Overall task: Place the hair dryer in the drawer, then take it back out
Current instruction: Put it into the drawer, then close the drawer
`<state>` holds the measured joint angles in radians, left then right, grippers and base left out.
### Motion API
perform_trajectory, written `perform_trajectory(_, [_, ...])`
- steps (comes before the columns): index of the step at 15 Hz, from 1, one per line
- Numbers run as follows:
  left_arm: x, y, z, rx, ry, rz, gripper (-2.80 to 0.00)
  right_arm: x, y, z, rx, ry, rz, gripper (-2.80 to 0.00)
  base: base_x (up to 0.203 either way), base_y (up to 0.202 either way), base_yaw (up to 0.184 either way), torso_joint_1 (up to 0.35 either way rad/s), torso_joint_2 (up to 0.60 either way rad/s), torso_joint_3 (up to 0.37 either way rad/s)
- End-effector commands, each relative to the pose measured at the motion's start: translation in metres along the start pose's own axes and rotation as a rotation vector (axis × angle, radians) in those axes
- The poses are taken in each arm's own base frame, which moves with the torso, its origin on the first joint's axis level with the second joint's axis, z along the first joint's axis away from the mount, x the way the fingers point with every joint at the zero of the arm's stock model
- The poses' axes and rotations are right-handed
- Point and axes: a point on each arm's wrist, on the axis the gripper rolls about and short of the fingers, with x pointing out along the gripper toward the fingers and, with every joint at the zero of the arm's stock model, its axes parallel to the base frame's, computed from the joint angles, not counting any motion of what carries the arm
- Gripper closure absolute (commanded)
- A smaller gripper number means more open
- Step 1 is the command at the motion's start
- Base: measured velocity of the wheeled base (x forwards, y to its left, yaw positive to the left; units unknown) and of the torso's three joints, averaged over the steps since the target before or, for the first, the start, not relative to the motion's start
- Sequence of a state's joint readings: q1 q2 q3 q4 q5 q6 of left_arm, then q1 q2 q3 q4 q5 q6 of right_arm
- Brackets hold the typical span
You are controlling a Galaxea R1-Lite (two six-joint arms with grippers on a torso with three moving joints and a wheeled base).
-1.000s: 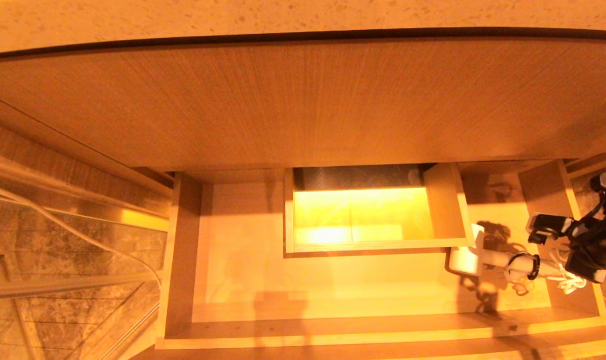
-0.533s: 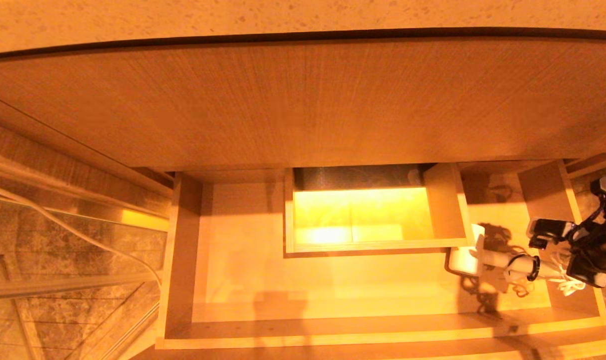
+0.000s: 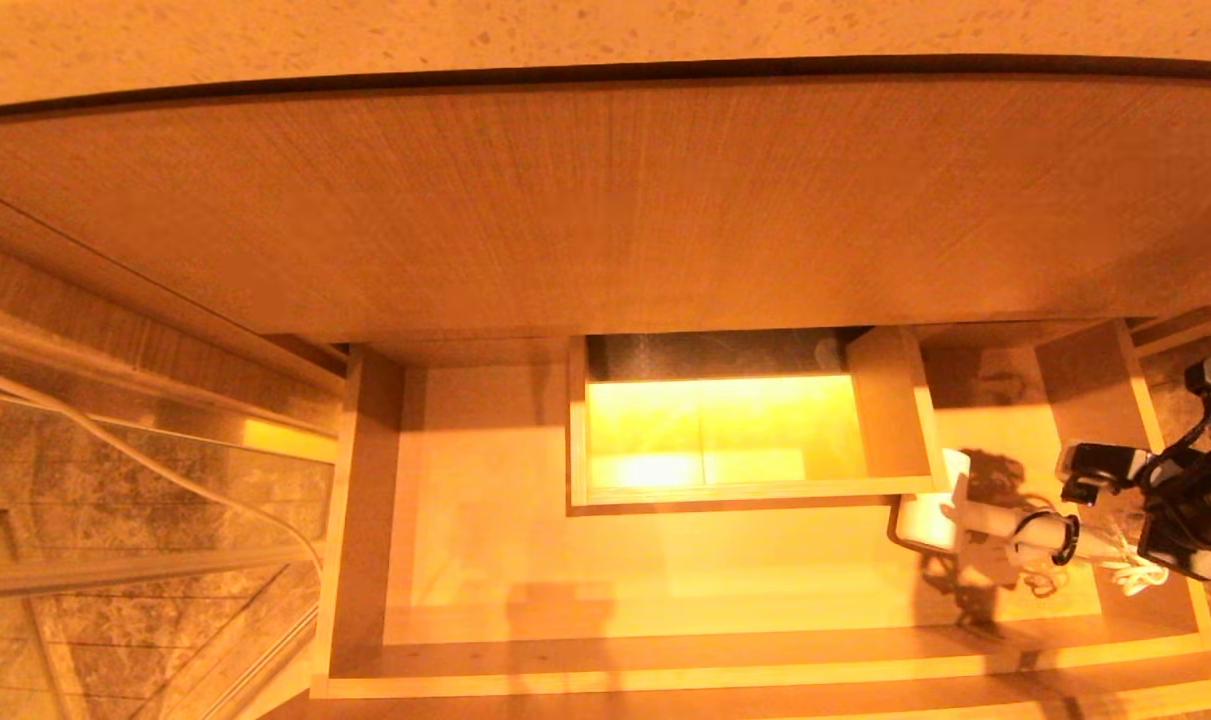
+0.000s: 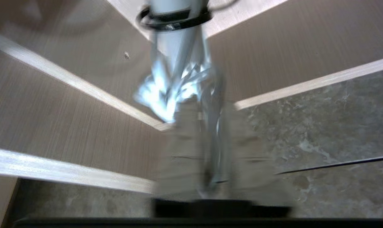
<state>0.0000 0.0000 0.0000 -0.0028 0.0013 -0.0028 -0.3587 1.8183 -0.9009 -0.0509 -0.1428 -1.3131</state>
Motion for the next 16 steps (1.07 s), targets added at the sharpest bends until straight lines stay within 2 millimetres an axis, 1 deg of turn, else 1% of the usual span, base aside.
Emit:
perform_trajectory(1, [0.0, 0.0, 0.0, 0.0, 0.0, 0.0, 0.0, 0.0, 0.001, -0.001, -0.009, 0.007, 0.002, -2.8, 0.0, 0.0, 0.0, 0.0, 0.0, 0.0])
perform_trajectory(6, [0.0, 0.0, 0.0, 0.0, 0.0, 0.0, 0.0, -0.004, 0.001, -0.002, -0.008, 0.009, -0.005, -2.8, 0.0, 0.0, 0.0, 0.0, 0.0, 0.0])
perform_trajectory(8, [0.0, 0.0, 0.0, 0.0, 0.0, 0.0, 0.0, -0.014, -0.002, -0.003, -0.004, -0.001, -0.034, -2.8, 0.0, 0.0, 0.0, 0.0, 0.0, 0.0])
perform_trajectory(10, [0.0, 0.0, 0.0, 0.0, 0.0, 0.0, 0.0, -0.032, -0.005, -0.004, -0.002, -0.02, -0.083, -2.8, 0.0, 0.0, 0.0, 0.0, 0.0, 0.0])
perform_trajectory(11, [0.0, 0.0, 0.0, 0.0, 0.0, 0.0, 0.0, -0.041, -0.006, -0.005, -0.001, -0.032, -0.109, 0.0, 0.0, 0.0, 0.0, 0.0, 0.0, 0.0])
perform_trajectory(14, [0.0, 0.0, 0.0, 0.0, 0.0, 0.0, 0.0, -0.085, -0.004, -0.012, 0.005, -0.069, -0.215, 0.0, 0.0, 0.0, 0.0, 0.0, 0.0, 0.0])
perform_trajectory(16, [0.0, 0.0, 0.0, 0.0, 0.0, 0.0, 0.0, -0.119, 0.008, -0.021, 0.016, -0.082, -0.291, 0.0, 0.0, 0.0, 0.0, 0.0, 0.0, 0.0])
